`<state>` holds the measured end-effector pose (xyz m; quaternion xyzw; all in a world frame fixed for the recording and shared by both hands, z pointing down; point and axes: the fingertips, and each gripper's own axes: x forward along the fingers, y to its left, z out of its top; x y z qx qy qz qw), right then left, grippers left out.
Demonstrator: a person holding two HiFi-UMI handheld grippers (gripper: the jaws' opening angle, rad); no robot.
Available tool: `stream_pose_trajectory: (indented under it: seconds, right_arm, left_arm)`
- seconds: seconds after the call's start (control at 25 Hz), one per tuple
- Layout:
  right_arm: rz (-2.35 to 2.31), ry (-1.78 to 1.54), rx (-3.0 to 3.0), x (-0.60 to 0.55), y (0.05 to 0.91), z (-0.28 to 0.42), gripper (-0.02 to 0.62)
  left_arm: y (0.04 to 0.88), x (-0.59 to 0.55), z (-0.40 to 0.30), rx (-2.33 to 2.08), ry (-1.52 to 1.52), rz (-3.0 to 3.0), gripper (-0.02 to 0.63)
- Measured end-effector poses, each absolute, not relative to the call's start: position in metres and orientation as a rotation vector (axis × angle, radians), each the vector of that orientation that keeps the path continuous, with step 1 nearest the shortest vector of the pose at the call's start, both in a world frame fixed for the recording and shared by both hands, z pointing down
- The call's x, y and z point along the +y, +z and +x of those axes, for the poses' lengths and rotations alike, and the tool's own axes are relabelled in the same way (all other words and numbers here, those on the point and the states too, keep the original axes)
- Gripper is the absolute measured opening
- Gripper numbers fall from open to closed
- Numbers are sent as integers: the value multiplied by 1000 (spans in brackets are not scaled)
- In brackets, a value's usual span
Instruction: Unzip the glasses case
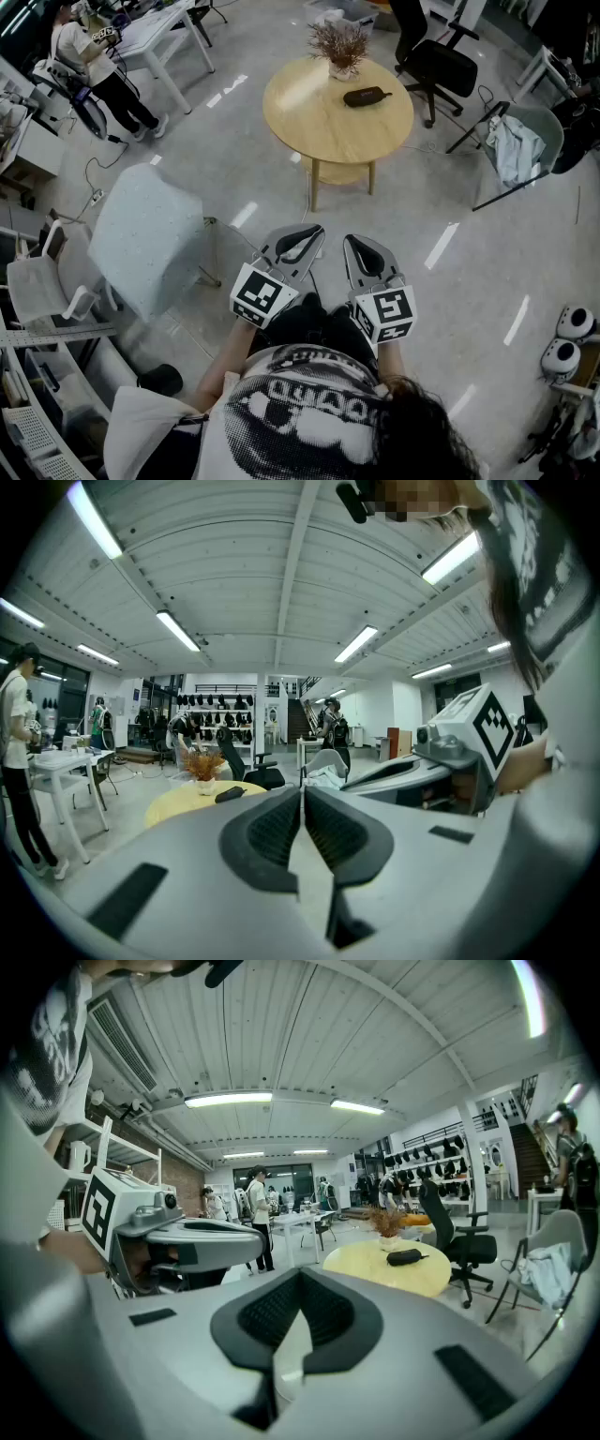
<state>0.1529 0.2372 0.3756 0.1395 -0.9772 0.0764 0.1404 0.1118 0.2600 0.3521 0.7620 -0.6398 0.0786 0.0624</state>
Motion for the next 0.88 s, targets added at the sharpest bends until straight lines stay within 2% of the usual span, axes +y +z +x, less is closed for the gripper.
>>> stream_pose_trajectory:
  seconds: [0.88]
  right_arm:
    - [233, 259, -2850, 215, 385, 192, -1]
  left_arm:
    - [355, 235, 158, -2004, 245, 2199, 21]
